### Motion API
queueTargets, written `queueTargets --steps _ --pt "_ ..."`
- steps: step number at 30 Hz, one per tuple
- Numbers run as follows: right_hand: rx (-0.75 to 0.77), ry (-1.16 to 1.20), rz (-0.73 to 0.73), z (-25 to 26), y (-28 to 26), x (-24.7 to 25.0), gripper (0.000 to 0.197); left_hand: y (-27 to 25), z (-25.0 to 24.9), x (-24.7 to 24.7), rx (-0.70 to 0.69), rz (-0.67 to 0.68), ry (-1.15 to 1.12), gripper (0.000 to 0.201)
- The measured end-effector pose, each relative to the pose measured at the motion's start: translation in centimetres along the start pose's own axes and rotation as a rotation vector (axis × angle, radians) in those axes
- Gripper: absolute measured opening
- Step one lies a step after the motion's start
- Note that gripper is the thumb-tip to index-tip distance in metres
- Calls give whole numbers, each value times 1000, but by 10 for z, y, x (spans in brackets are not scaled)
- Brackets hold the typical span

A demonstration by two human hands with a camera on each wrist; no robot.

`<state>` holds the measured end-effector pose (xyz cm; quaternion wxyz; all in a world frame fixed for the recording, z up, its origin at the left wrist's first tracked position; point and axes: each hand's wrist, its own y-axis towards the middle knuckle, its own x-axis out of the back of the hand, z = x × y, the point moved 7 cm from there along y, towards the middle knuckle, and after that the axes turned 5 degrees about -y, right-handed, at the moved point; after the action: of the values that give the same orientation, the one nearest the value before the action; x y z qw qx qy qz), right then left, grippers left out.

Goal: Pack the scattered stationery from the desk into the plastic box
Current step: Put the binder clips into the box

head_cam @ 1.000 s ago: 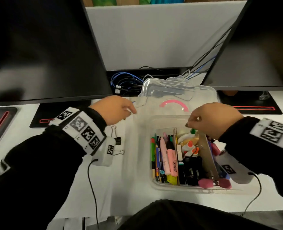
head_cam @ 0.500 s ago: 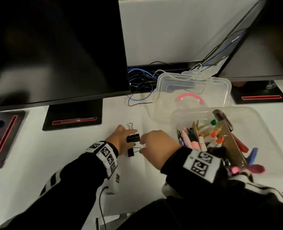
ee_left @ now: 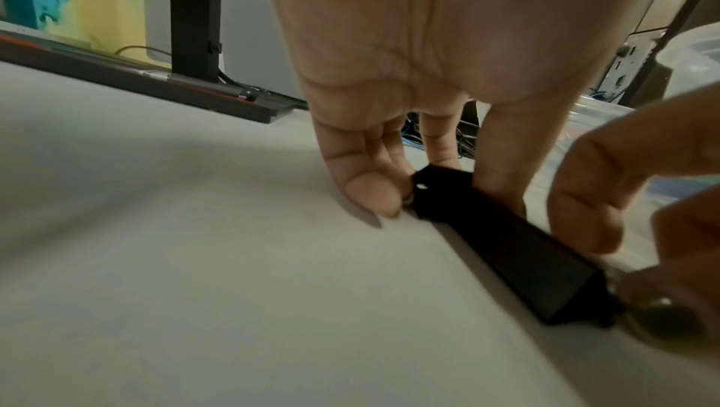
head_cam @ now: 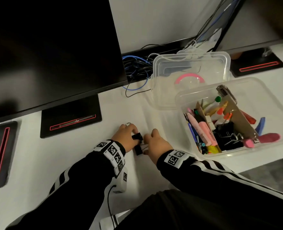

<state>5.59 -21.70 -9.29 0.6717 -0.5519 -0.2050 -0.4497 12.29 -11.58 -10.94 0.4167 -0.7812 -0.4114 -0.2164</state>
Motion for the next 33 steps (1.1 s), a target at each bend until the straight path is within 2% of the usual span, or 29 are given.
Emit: queueTargets --steps 6,11,15,20,26,30,33 --pt "25 -61 26 -8 3 -12 28 1 3 0 35 88 -93 28" --pt "22 -104 75 -16 -1 -23 25 -4 2 9 33 50 -244 27" --pt "44 -81 162 -18 -12 -27 27 -9 3 16 96 -22 -276 26" --pt "242 -84 184 -2 -52 0 27 -18 -5 25 128 -164 -438 25" --pt "512 -213 142 24 -95 36 35 -32 -21 31 92 -271 -452 19" --pt "621 -271 66 21 -113 70 7 -45 -44 43 40 -385 -480 20" --pt "624 -234 -28 2 -124 107 26 -62 -71 58 -48 -547 -483 24"
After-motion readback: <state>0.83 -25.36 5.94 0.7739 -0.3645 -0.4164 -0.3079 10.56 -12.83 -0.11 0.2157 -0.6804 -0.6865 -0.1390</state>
